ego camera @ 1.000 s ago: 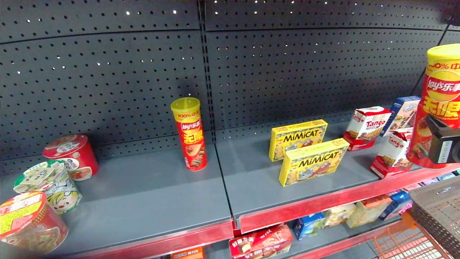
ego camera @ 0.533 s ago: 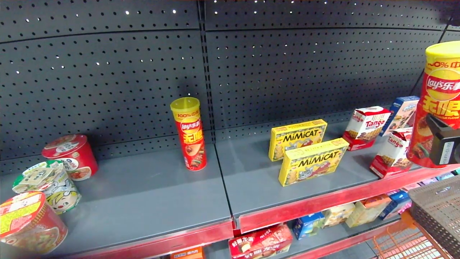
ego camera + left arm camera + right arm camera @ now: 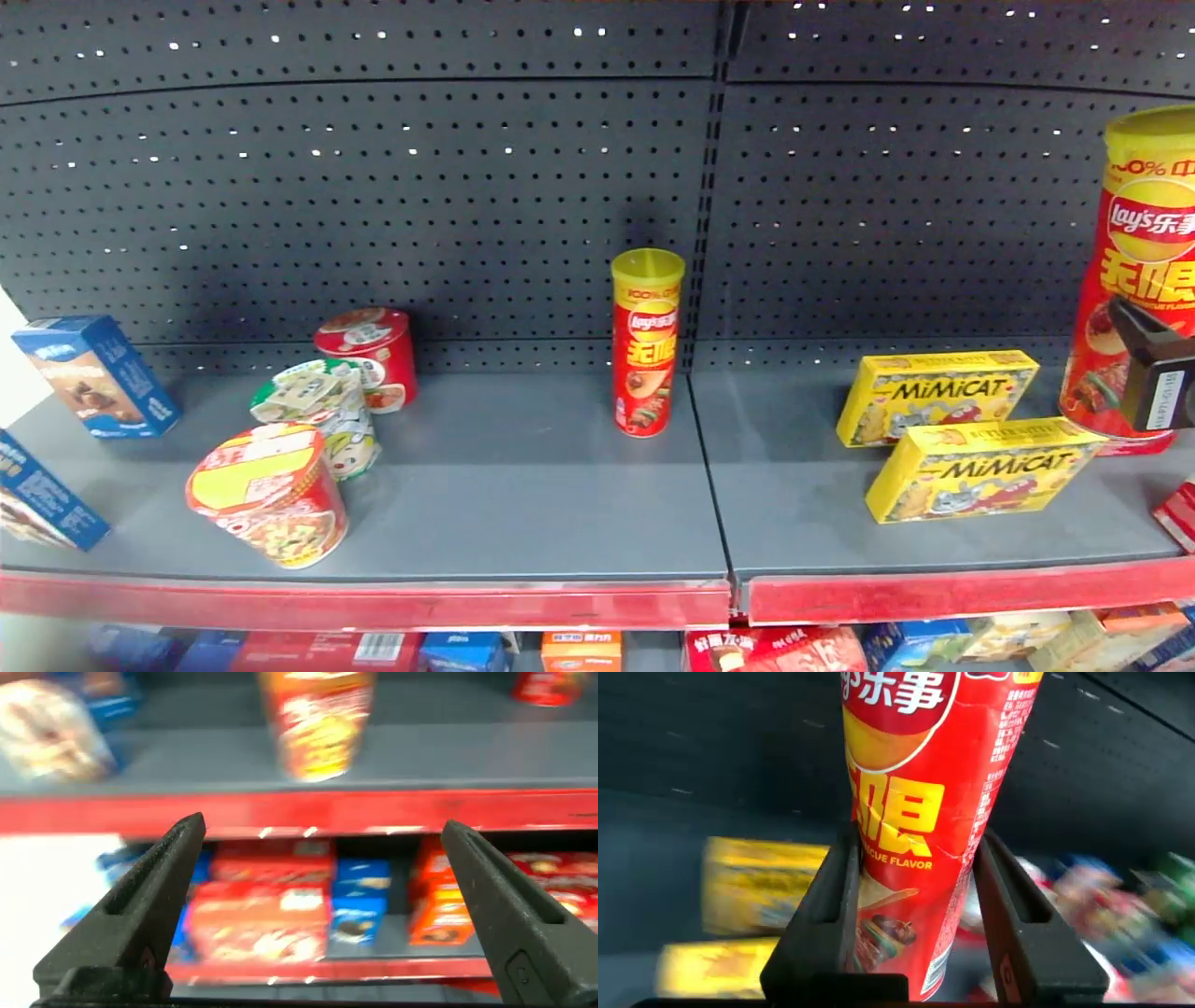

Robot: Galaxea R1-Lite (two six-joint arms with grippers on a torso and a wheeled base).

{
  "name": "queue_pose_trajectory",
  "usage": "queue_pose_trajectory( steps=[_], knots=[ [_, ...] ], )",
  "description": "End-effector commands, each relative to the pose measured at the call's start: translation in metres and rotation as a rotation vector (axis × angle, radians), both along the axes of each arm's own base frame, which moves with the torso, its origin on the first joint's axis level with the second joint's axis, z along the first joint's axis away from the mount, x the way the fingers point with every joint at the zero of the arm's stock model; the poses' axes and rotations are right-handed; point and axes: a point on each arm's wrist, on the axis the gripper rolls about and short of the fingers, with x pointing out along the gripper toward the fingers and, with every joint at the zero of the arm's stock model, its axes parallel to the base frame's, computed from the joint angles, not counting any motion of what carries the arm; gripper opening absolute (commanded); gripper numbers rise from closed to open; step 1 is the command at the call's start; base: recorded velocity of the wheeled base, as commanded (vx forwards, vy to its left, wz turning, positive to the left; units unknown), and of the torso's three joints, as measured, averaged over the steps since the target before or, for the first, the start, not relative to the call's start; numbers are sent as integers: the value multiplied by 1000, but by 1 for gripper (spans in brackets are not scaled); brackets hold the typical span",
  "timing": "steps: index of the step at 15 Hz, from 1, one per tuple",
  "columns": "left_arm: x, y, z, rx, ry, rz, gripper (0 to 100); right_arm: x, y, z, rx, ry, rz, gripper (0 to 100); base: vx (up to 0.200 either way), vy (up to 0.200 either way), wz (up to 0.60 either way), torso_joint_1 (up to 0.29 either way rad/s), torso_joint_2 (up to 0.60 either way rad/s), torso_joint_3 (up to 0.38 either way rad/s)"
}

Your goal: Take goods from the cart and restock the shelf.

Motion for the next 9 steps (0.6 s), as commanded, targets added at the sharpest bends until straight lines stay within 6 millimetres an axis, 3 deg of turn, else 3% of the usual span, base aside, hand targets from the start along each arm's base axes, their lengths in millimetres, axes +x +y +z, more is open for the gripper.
queue_pose_trajectory(
  steps=[1, 9],
  knots=[
    [0, 0, 0, 0, 1, 1, 100, -2, -1, 0, 2, -3, -1, 0, 0, 0, 0, 0, 0, 0],
    [0, 0, 0, 0, 1, 1, 100, -5, -3, 0, 4, -6, -1, 0, 0, 0, 0, 0, 0, 0]
  ],
)
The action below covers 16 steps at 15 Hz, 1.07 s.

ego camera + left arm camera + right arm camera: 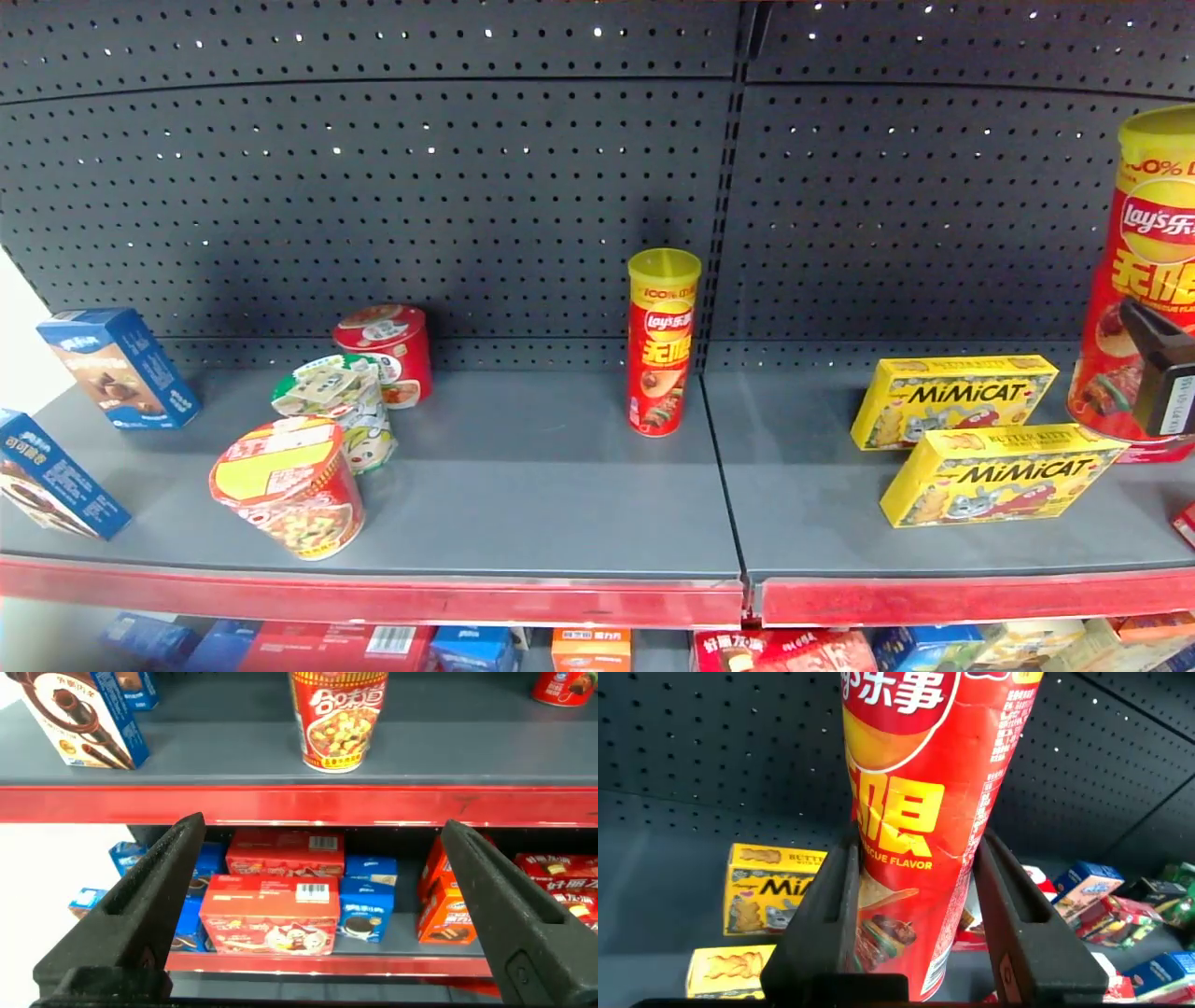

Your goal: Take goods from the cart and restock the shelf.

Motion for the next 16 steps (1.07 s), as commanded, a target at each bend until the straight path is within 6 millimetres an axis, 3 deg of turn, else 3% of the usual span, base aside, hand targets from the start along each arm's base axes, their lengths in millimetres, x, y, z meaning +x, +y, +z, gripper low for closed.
queue_pose_trajectory(
  steps=[1, 4, 12, 16],
  knots=[
    [0, 0, 0, 0, 1, 1, 100, 0, 0, 0, -1, 1, 2, 0, 0, 0, -600, 2, -2, 7],
    [0, 0, 0, 0, 1, 1, 100, -1, 1, 0, -4, 5, 7, 0, 0, 0, -600, -1, 4, -1],
    [0, 0, 0, -2, 1, 1, 100, -3, 4, -1, -21, 13, 15, 0, 0, 0, 0, 0, 0, 0],
    [0, 0, 0, 9, 1, -2, 100, -22, -9, 14, -12, -49, -39, 0, 0, 0, 0, 0, 0, 0]
  ],
)
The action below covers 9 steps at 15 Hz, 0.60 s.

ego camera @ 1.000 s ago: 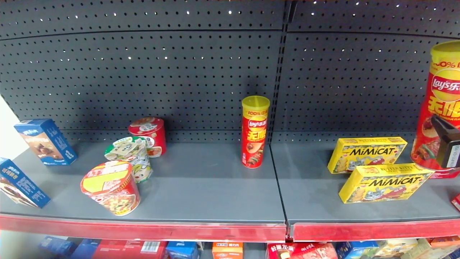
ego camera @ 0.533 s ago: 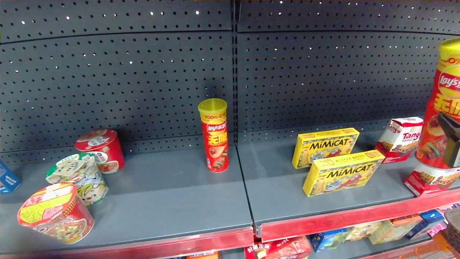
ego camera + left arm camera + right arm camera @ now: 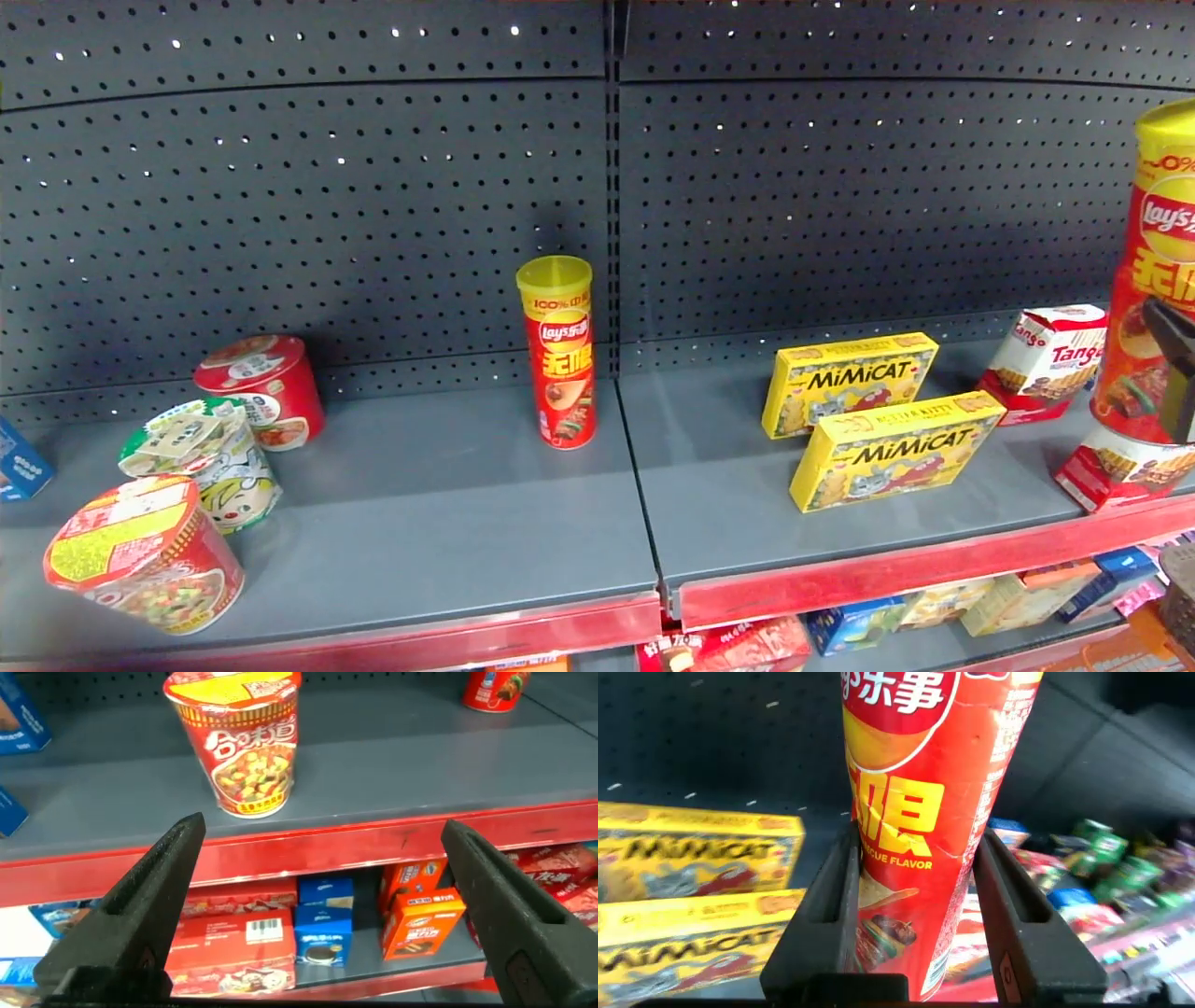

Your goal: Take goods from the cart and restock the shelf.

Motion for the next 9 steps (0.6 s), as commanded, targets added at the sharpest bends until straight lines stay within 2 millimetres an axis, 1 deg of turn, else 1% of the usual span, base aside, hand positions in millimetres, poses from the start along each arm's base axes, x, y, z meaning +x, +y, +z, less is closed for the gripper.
queue_pose_trajectory(
  steps=[1, 2, 3, 4, 5, 6, 7, 8, 9],
  knots=[
    [0, 0, 0, 3, 2, 0, 100, -12, -9, 11, 36, -51, -31, 0, 0, 0, 0, 0, 0, 0],
    [0, 0, 0, 26, 1, -2, 100, -20, -14, 13, 69, -61, -96, 0, 0, 0, 0, 0, 0, 0],
    [0, 0, 2, 49, -11, 0, 100, -24, -17, 14, 83, -64, -123, 0, 0, 0, 0, 0, 0, 0],
    [-6, 0, 21, 61, -99, -4, 100, -29, -20, 17, 94, -75, -143, 0, 0, 0, 0, 0, 0, 0],
    [-15, -1, 46, 68, -176, -31, 100, -36, -25, 22, 105, -97, -161, 0, 0, 0, 0, 0, 0, 0],
    [-19, -2, 67, 72, -199, -63, 100, -40, -28, 26, 112, -107, -180, 0, 0, 0, 0, 0, 0, 0],
    [-20, -2, 78, 74, -202, -80, 100, -42, -30, 28, 121, -112, -190, 0, 0, 0, 0, 0, 0, 0],
    [-12, -4, 117, 75, -186, -179, 100, -49, -35, 33, 148, -121, -241, 0, 0, 0, 0, 0, 0, 0],
    [0, -6, 134, 78, -152, -272, 100, -54, -38, 35, 159, -123, -263, 0, 0, 0, 0, 0, 0, 0]
  ],
)
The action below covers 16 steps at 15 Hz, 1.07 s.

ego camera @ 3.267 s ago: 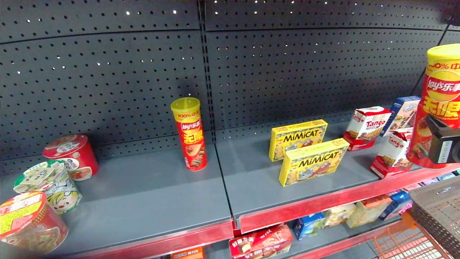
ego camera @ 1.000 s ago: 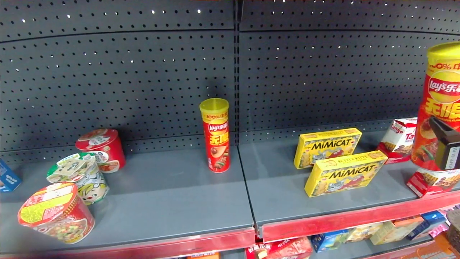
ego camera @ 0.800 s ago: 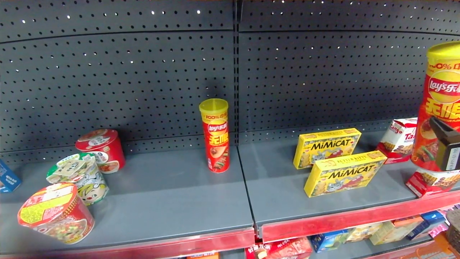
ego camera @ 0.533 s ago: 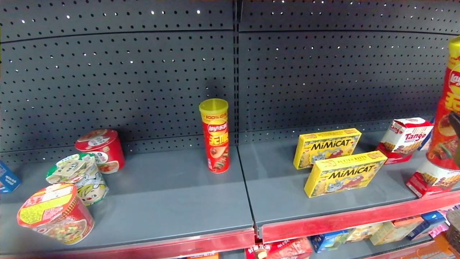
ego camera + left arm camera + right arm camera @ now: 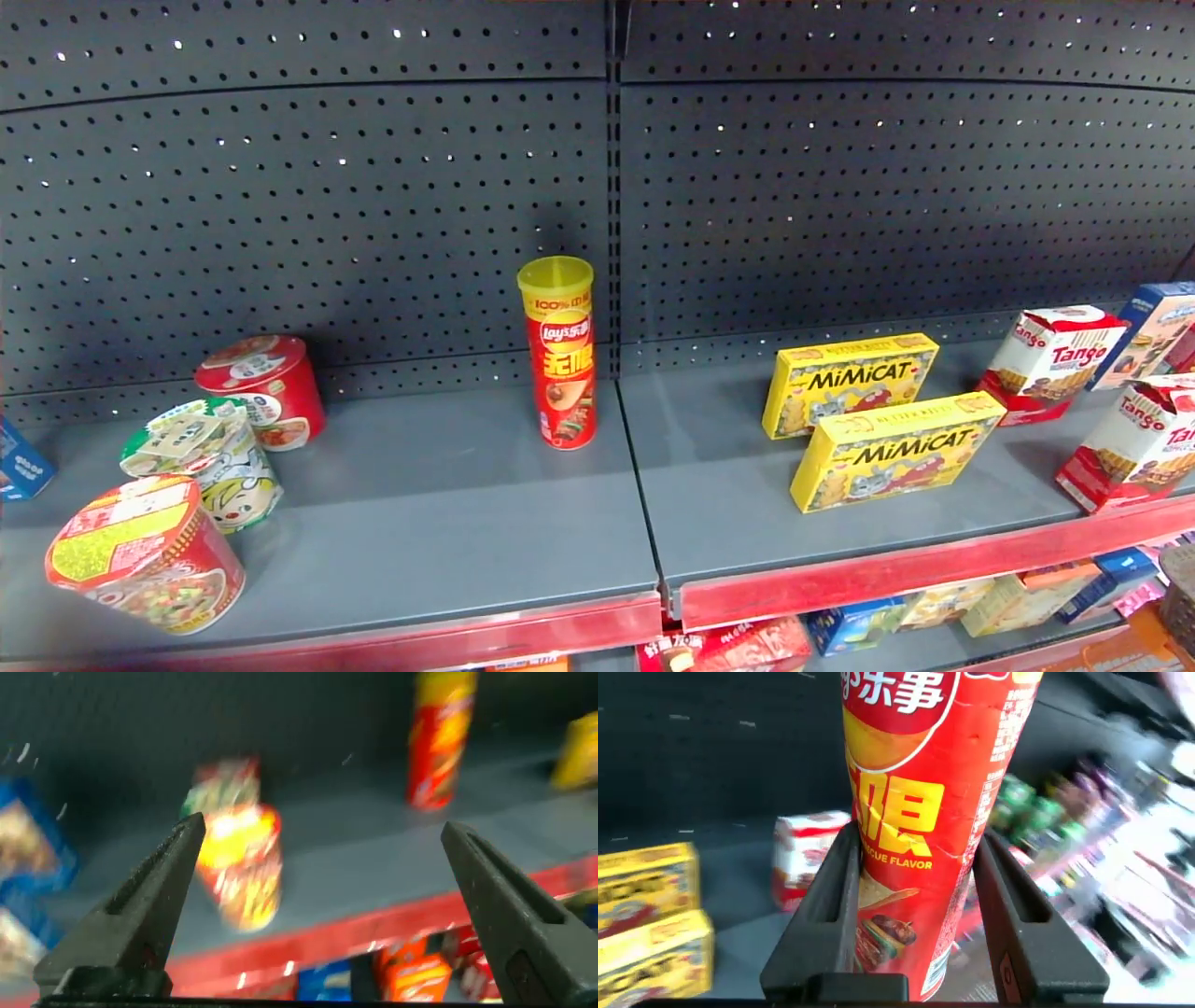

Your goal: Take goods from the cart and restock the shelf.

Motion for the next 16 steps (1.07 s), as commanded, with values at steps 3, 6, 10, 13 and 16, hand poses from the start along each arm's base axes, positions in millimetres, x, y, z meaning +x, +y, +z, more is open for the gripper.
queue_pose_trajectory(
  steps=[3, 6, 10, 13, 16],
  knots=[
    [62, -8, 67, 43, 199, -369, 100, -29, -18, 11, 12, -43, -46, 0, 0, 0, 0, 0, 0, 0],
    [107, -8, 74, 36, 258, -378, 100, -47, -29, 14, 19, -45, -110, 0, 0, 0, 0, 0, 0, 0],
    [158, -19, 66, 30, 392, -468, 100, -75, -46, 18, -29, -49, -160, 0, 0, 0, 0, 0, 0, 0],
    [193, -25, 70, 23, 422, -471, 100, -79, -49, 20, -41, -47, -170, 0, 0, 0, 0, 0, 0, 0],
    [236, -33, 70, 32, 463, -488, 100, -77, -48, 21, -55, -35, -173, 0, 0, 0, 0, 0, 0, 0]
  ],
)
